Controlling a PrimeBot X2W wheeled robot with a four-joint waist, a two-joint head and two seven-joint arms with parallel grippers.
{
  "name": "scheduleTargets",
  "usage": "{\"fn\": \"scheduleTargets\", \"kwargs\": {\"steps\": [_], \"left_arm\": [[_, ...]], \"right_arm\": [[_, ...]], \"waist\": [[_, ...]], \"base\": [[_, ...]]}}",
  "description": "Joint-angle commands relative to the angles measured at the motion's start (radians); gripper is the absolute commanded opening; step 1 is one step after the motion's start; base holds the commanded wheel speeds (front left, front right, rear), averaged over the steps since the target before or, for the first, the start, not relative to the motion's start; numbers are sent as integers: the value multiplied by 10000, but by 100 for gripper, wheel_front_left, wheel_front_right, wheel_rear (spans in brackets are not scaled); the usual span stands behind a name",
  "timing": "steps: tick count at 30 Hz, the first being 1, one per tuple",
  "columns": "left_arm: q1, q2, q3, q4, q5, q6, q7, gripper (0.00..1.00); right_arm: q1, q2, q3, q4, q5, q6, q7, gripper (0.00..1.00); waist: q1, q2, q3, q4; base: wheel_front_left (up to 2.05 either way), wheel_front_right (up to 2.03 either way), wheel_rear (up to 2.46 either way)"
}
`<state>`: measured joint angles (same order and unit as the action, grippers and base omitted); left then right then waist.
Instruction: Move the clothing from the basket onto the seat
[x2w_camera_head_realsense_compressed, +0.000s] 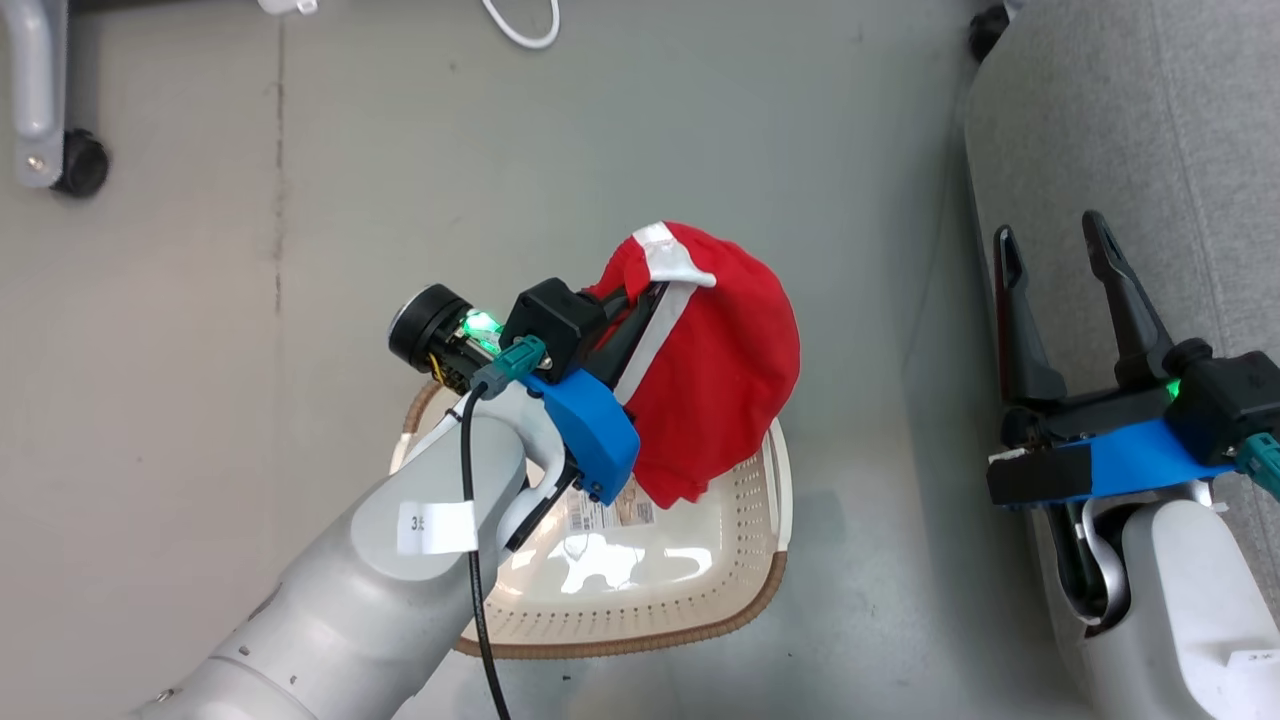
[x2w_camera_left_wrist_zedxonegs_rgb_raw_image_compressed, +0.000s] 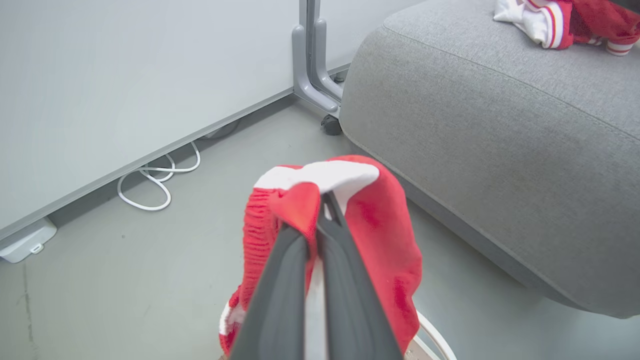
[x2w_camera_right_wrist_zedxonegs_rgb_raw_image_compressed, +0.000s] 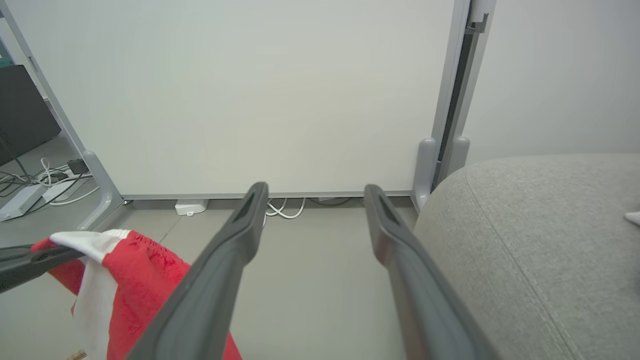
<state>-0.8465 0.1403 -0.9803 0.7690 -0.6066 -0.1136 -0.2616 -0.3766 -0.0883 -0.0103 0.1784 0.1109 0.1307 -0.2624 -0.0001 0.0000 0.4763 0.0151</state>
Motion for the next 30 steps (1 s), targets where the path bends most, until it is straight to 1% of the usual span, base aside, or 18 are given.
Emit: {"fn": "scheduleTargets", "kwargs": {"steps": [1, 8, 15, 23, 30], "left_arm": [[92, 28, 86, -75, 69, 55, -48, 0], [339, -47, 1098, -805, 833, 50, -49, 0], [419, -165, 1727, -1283, 1340, -15, -49, 0], [80, -309, 2088, -1642, 1698, -76, -49, 0], [-217, -444, 2185, -1805, 1800, -112, -50, 0]], "right_arm": [[105, -48, -32, 24, 74, 1, -38, 100], [514, 12, -80, 232, 120, 1, -38, 100], [933, 76, -142, 393, 179, 1, -36, 100], [1364, 140, -248, 526, 214, 1, -38, 100], [1716, 226, -327, 634, 244, 1, -38, 100]], "waist": [[1, 0, -284, 67], [1, 0, -1175, 139], [1, 0, -2031, 161], [1, 0, -2771, 221], [1, 0, -3328, 242]], "base": [[0, 0, 0], [0, 0, 0], [0, 0, 0], [0, 0, 0], [0, 0, 0]]}}
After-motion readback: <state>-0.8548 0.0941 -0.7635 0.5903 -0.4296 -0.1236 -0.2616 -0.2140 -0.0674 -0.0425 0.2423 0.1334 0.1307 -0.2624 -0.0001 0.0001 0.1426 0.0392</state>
